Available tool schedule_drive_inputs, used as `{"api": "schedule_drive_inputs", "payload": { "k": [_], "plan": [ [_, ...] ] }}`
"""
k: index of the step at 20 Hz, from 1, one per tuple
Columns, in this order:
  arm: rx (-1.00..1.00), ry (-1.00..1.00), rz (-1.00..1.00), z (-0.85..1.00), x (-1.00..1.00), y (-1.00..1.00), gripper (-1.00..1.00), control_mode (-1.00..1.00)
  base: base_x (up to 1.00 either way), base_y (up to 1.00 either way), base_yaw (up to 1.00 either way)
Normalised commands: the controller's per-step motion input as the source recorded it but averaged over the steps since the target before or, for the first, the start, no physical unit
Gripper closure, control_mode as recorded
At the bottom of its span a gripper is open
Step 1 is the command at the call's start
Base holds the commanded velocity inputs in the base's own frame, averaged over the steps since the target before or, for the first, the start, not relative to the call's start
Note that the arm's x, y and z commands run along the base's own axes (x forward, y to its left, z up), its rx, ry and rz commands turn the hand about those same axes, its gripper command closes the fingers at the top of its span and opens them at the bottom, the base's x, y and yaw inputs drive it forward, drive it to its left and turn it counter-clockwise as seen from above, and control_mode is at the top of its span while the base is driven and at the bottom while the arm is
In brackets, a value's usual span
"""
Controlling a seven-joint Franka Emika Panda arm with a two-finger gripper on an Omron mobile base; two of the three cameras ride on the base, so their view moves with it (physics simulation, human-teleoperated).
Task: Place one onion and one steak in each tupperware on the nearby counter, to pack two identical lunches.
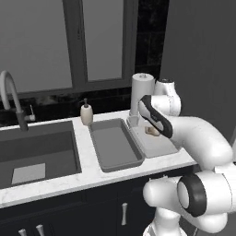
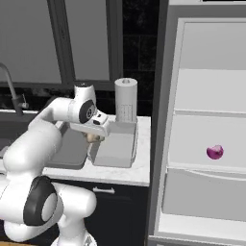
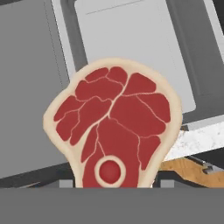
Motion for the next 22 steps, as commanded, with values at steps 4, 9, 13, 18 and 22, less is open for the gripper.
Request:
{"api": "schedule_drive_inputs", "payload": {
  "k": [4,9,13,18,22],
  "plan": [
    [0.0,0.0,0.0,-0.4,0.69,-0.22,1.0,-1.0,0.0,0.0,0.0],
    [0.0,0.0,0.04,-0.78,0.39,-0.2,1.0,-1.0,0.0,0.0,0.0],
    [0.0,0.0,0.07,-0.59,0.33,-0.13,1.0,-1.0,0.0,0.0,0.0],
    [0.0,0.0,0.09,-0.32,0.2,-0.16,1.0,-1.0,0.0,0.0,0.0],
    [0.0,0.0,0.1,-0.35,0.17,-0.09,1.0,-1.0,0.0,0.0,0.0]
  ]
}}
